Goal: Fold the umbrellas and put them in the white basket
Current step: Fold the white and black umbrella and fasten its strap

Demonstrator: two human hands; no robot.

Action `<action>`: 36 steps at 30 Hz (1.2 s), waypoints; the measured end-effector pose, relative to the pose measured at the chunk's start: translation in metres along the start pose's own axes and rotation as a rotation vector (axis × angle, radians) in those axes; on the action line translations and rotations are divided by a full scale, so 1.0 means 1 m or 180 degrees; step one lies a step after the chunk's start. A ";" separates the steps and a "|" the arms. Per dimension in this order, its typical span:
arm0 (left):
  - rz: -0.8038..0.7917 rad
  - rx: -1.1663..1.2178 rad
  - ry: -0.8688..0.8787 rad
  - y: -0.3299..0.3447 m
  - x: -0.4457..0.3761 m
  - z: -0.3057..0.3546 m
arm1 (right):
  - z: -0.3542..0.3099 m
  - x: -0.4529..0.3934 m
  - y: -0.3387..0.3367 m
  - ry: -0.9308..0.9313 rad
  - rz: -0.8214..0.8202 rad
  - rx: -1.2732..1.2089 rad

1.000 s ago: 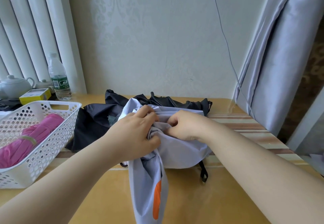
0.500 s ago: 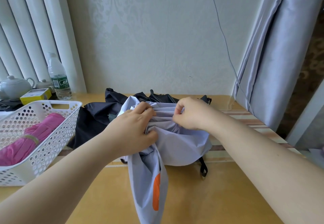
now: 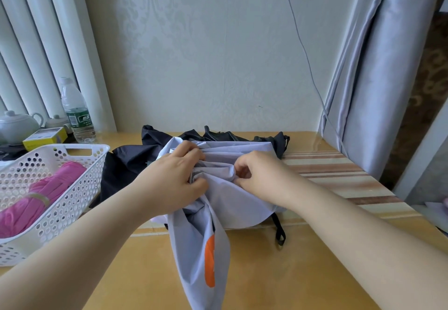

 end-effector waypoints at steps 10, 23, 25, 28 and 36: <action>-0.0249 0.0097 -0.0404 -0.004 0.001 -0.024 | 0.036 0.011 -0.016 -0.0215 0.0823 -0.1186; -0.0208 -0.0035 -0.0175 -0.002 -0.005 -0.009 | 0.000 -0.002 0.008 -0.0677 -0.0127 -0.0236; -0.0207 -0.0046 -0.0192 -0.002 -0.005 -0.010 | -0.001 -0.004 0.010 -0.0857 -0.0008 -0.0138; -0.0212 0.0042 -0.0287 -0.002 -0.003 -0.015 | 0.007 -0.006 0.008 -0.0736 0.0198 -0.0855; -0.0270 0.0090 -0.0300 -0.001 -0.003 -0.020 | 0.015 -0.001 0.012 -0.0783 0.0158 -0.0883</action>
Point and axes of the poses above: each hand's wrist, its own x-axis away from the middle knuckle, its own y-axis out of the palm, z = x × y, the point moved 1 cm from there along -x, towards the middle knuckle, and after that the axes turned 14 degrees about -x, right-handed, at the moved point
